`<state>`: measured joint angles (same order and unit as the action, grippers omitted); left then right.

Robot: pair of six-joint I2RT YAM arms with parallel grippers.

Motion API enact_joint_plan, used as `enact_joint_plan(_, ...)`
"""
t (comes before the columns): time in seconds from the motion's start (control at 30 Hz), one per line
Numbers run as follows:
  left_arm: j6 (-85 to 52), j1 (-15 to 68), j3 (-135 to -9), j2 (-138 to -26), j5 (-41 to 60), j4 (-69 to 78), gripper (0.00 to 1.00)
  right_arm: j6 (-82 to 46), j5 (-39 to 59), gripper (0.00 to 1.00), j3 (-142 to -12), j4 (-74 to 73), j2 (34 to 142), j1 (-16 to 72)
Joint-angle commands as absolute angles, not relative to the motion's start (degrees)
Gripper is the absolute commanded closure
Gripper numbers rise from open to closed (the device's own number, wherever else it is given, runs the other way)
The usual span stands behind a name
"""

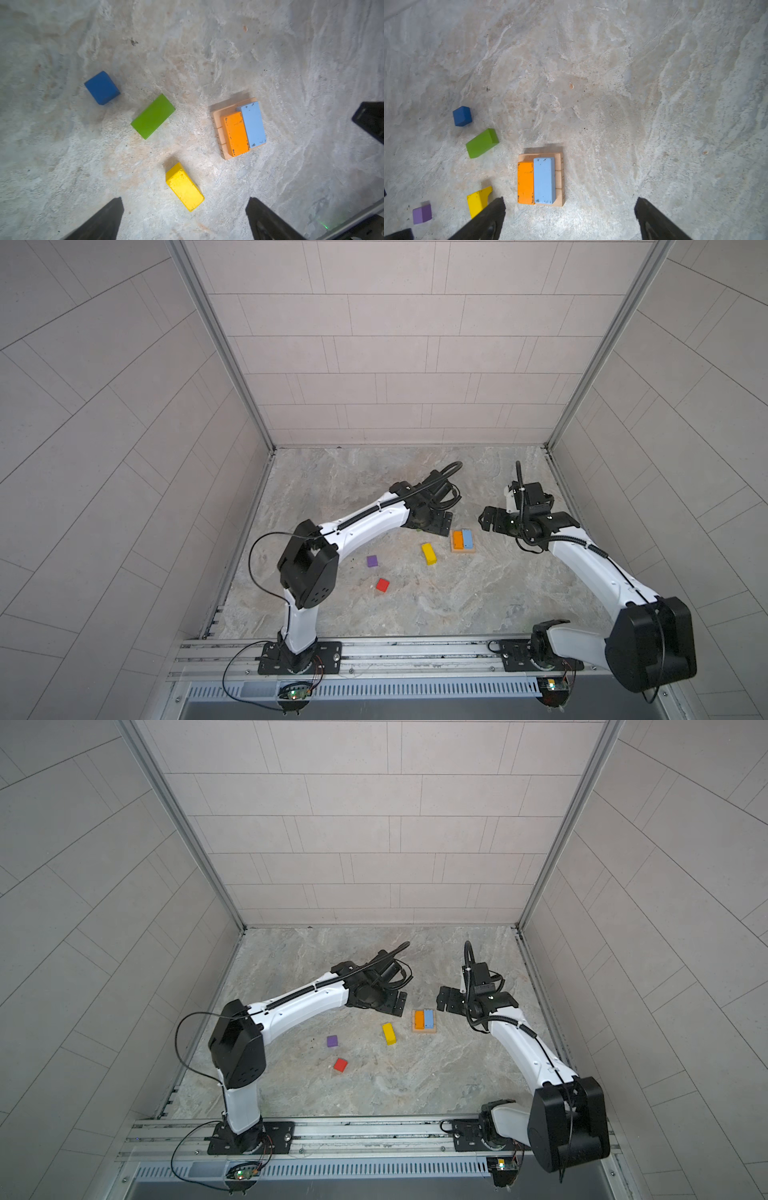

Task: Build the wood block tower
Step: 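Withdraw the left gripper while the right gripper moves over the yellow arch block, then lower the right gripper around the yellow arch block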

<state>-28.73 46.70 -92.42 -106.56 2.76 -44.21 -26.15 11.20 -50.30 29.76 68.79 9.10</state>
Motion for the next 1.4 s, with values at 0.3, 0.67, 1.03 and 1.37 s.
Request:
enact_joint_plan(0.3,-23.91,34.01,-77.72,-88.38,8.7,-46.36,0.0,-33.24,5.01,0.02,-50.01,35.67,63.38,26.53)
enact_joint_plan(0.67,-18.26,26.12,-70.1,-81.66,18.41,-46.36,0.0,-35.51,1.98,0.05,-51.21,33.36,71.34,37.91)
enact_joint_plan(1.03,-18.86,23.13,-66.19,-77.45,24.87,-40.87,0.0,-41.65,1.32,0.07,-48.52,26.83,76.97,43.2)
enact_joint_plan(1.37,-20.31,18.64,-64.69,-75.38,28.47,-37.78,0.0,-45.74,-2.98,0.09,-51.18,27.63,85.23,48.09)
